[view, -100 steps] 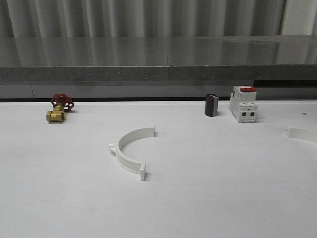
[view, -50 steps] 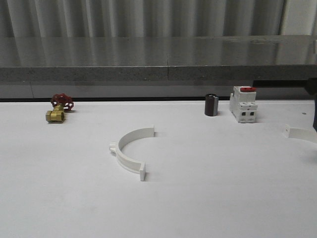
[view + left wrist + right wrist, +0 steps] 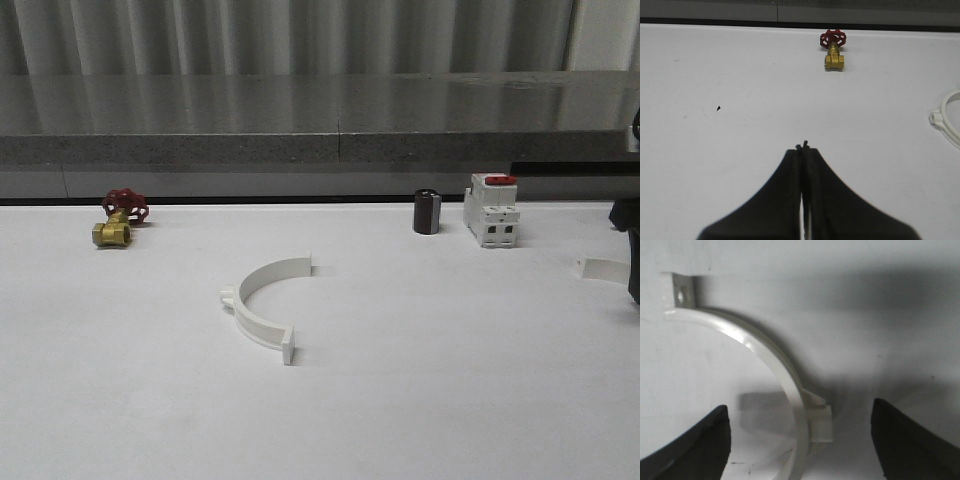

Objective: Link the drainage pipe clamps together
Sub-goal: 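Grasp the other white half-ring clamp with the right gripper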

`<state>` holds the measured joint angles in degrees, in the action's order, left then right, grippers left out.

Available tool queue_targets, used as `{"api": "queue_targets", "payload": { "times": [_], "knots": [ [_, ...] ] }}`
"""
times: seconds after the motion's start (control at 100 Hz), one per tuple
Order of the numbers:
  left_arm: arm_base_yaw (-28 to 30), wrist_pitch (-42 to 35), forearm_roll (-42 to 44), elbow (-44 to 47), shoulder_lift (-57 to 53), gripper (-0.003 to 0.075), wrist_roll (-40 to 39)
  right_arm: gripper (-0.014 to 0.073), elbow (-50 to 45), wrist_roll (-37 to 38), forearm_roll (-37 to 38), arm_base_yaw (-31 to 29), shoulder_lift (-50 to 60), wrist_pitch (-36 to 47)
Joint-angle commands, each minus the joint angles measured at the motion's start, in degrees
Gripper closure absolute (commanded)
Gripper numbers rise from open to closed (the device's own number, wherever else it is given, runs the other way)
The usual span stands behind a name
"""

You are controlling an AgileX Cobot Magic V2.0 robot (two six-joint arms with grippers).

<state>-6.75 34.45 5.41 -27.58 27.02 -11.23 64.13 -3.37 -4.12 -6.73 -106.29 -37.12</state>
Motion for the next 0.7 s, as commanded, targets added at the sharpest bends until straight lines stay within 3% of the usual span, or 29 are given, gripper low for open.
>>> {"api": "queue_targets", "payload": {
  "times": [0.0,0.08,0.25,0.32,0.69],
  "knots": [
    [0.10,-4.29,-0.25,-1.60,0.27,0.0740,0.05,0.0041,1.68,-0.64,-0.14,-0.44,2.33,1.00],
    [0.10,-4.29,-0.25,-1.60,0.27,0.0740,0.05,0.0130,1.68,-0.64,-0.14,-0.44,2.33,0.59],
    [0.10,-4.29,-0.25,-1.60,0.27,0.0740,0.05,0.0478,1.68,-0.64,-0.30,-0.44,2.33,-1.10],
    [0.10,-4.29,-0.25,-1.60,0.27,0.0740,0.05,0.0550,1.68,-0.64,-0.50,-0.44,2.33,-1.32],
    [0.10,-4.29,-0.25,-1.60,0.27,0.0740,0.05,0.0576,2.07,-0.51,-0.94,-0.44,2.39,-1.22]
  ]
}}
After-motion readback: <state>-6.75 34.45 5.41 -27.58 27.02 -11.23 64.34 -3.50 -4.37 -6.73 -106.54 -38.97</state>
